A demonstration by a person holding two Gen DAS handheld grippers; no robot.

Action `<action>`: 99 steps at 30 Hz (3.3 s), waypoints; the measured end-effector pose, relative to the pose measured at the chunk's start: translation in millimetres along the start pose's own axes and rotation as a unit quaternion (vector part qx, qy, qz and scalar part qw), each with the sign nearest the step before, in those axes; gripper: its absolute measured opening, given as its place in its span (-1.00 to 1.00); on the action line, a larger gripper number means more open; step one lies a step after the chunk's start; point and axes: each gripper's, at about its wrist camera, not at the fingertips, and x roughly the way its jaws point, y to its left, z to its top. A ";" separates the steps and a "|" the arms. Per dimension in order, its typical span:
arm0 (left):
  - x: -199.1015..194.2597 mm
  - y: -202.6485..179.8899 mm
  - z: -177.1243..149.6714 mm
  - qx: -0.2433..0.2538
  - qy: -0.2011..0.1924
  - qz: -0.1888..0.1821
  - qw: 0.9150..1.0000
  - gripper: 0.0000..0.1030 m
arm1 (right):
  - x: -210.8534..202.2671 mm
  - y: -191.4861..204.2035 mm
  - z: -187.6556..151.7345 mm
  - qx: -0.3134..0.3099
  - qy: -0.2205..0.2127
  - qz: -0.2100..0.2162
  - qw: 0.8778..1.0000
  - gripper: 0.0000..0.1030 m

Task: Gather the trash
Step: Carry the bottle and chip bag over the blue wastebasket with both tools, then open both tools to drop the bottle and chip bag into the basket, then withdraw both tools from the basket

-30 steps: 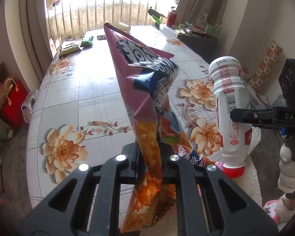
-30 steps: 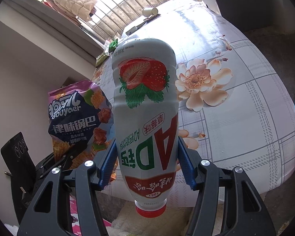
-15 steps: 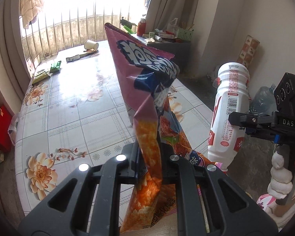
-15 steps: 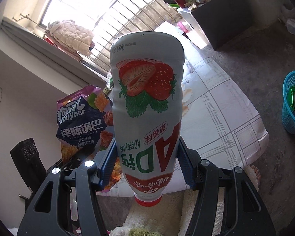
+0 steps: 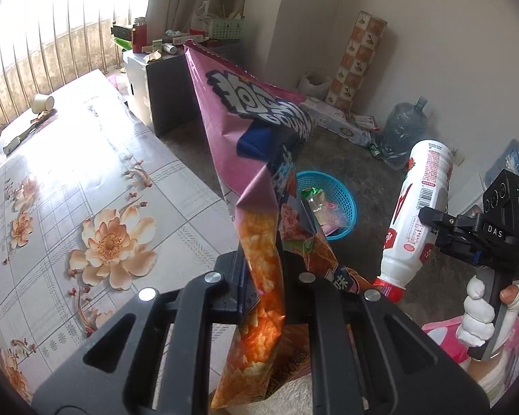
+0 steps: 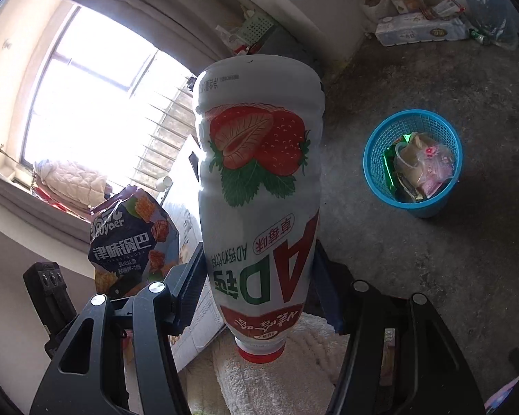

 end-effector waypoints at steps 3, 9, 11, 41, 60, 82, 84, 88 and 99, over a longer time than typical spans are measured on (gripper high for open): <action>42.2 -24.6 18.0 0.016 0.028 -0.017 0.999 -0.79 | -5.1 -31.6 14.8 0.029 -0.017 -0.025 0.999 0.11; 138.2 -72.0 42.8 0.042 0.086 -0.024 0.995 -0.79 | 11.7 -86.2 38.3 0.077 -0.023 -0.056 0.995 0.11; 174.2 -82.1 49.9 0.043 0.110 -0.021 0.993 -0.78 | 24.8 -104.0 46.0 0.089 -0.018 -0.064 0.994 0.11; 469.1 -125.8 92.2 -0.049 0.217 -0.055 0.973 -0.68 | 202.1 -280.2 138.3 0.155 0.046 -0.214 0.963 0.16; 489.8 -234.8 83.6 0.123 0.192 -0.019 0.974 0.26 | 162.7 -308.2 92.4 0.204 0.030 -0.198 0.958 0.16; 149.6 -100.5 83.7 0.075 -0.004 -0.101 0.992 0.41 | 97.1 -162.9 79.3 0.060 -0.043 -0.197 0.978 0.16; 107.8 -84.5 64.9 0.061 -0.029 -0.097 0.993 0.49 | 82.5 -130.2 67.2 0.024 -0.049 -0.198 0.979 0.16; 39.6 -53.5 25.0 0.020 -0.069 -0.070 0.995 0.62 | 53.5 -53.7 35.2 -0.064 -0.069 -0.201 0.975 0.35; -63.1 -9.1 -59.1 -0.088 -0.118 0.040 0.988 0.83 | 18.6 98.1 -61.0 -0.229 -0.102 -0.213 0.944 0.83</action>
